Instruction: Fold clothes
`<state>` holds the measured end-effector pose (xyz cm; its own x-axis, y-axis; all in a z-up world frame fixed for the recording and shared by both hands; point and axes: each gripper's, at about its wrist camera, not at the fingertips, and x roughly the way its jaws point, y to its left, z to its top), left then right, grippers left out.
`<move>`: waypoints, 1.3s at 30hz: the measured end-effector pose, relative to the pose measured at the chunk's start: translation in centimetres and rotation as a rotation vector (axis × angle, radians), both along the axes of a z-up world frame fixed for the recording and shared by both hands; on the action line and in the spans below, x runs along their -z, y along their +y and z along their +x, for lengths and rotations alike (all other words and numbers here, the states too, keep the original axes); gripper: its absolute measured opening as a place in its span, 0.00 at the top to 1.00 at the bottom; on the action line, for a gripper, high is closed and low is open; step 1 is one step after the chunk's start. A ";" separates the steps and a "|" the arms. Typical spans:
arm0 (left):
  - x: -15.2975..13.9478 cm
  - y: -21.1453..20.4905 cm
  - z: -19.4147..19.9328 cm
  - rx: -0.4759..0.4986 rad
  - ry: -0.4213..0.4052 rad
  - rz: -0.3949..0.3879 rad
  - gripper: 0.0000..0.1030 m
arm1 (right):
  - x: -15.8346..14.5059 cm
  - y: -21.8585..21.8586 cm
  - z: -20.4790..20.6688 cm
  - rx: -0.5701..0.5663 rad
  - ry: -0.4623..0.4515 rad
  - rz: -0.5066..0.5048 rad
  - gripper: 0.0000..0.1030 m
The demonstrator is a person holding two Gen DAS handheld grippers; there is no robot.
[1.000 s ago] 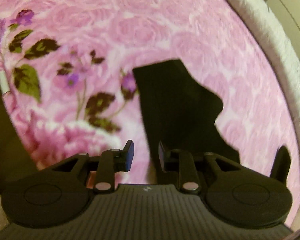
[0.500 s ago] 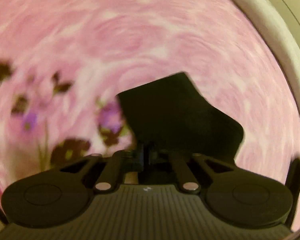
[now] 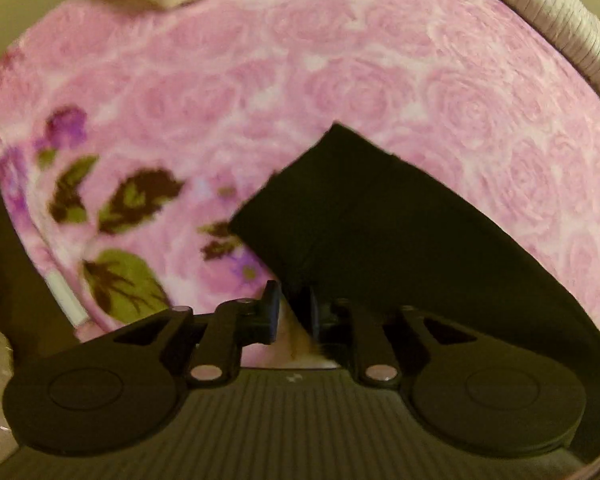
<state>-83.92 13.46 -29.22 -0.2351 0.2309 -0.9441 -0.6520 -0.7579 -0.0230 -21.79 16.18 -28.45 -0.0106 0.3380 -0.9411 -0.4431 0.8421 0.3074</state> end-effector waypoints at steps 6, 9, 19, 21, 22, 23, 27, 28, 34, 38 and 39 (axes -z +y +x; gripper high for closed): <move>-4.2 1.1 2.1 -0.017 0.108 -0.008 0.86 | -1.2 2.2 0.6 -0.177 -0.123 -0.039 0.56; -4.8 4.3 5.5 0.070 0.051 0.036 0.85 | -0.7 4.2 0.9 -0.242 -0.133 -0.037 0.53; -0.2 23.5 26.6 0.588 -0.431 0.182 0.80 | 1.3 13.0 2.7 -0.387 -0.071 0.016 0.52; 0.5 26.7 30.8 0.692 -0.448 0.182 0.78 | 1.7 14.9 2.9 -0.415 -0.075 0.017 0.52; 0.9 27.9 32.6 0.743 -0.451 0.178 0.77 | 1.9 15.7 3.1 -0.420 -0.070 0.021 0.52; 1.3 29.1 34.4 0.793 -0.453 0.171 0.75 | 2.1 16.5 3.2 -0.424 -0.065 0.025 0.52; 3.8 31.5 38.5 0.850 -0.477 0.098 0.75 | 3.2 18.3 3.8 -0.407 -0.019 0.033 0.51; 4.2 31.6 38.8 0.827 -0.483 0.096 0.75 | 3.5 18.7 3.8 -0.405 -0.006 0.035 0.51; 6.1 31.8 40.2 0.672 -0.512 0.119 0.74 | 5.1 20.1 2.1 -0.456 0.067 0.057 0.51; 6.5 31.9 41.0 0.607 -0.508 0.155 0.80 | 6.1 20.4 1.2 -0.472 0.047 0.050 0.51; 6.5 31.9 41.1 0.597 -0.511 0.166 0.96 | 6.2 20.4 1.1 -0.479 0.040 0.049 0.51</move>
